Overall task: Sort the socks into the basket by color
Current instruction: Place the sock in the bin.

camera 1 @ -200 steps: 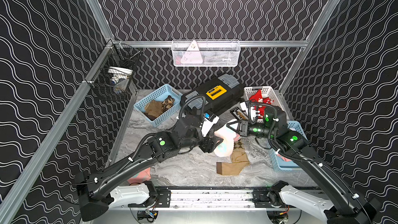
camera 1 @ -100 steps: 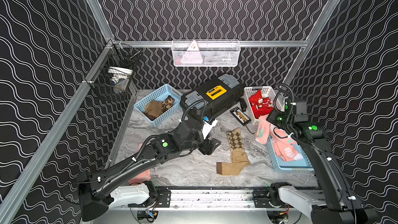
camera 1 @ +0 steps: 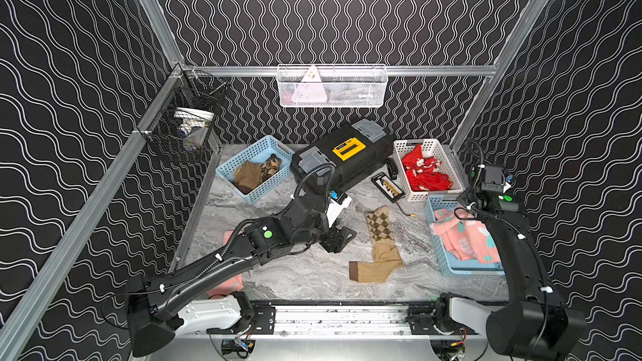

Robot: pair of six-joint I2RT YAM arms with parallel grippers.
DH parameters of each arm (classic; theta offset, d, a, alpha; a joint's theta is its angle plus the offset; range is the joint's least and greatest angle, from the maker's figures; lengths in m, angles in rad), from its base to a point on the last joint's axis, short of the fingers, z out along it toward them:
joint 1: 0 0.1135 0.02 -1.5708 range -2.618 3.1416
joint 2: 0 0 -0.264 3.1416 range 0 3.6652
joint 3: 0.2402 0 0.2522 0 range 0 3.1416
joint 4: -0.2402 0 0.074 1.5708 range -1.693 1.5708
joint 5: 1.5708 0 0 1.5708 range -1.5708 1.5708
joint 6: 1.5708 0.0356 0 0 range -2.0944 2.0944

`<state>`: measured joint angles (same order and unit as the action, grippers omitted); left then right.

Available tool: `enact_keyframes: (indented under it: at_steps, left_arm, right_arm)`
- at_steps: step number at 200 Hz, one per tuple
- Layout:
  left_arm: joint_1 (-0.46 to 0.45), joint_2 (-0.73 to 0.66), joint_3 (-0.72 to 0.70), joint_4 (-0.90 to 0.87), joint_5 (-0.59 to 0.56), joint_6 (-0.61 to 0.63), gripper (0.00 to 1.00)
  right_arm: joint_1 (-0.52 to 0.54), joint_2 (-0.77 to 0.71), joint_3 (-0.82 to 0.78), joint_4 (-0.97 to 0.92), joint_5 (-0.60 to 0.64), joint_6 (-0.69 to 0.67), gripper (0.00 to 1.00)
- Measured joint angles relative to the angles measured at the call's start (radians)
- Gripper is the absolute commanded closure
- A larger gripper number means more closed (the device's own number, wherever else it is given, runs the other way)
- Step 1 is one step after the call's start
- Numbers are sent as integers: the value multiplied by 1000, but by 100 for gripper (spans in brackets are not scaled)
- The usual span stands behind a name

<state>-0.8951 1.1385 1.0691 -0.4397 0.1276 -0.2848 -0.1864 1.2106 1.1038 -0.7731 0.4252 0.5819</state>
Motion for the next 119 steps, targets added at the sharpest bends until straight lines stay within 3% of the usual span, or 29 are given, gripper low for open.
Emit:
enact_keyframes:
  at_steps: [60, 119]
  left_arm:
    - [0, 3, -9, 5, 3, 0, 30]
    - [0, 13, -5, 5, 3, 0, 30]
  right_arm:
    - [-161, 155, -117, 159, -77, 28, 100]
    - [-245, 325, -135, 324, -178, 9, 100]
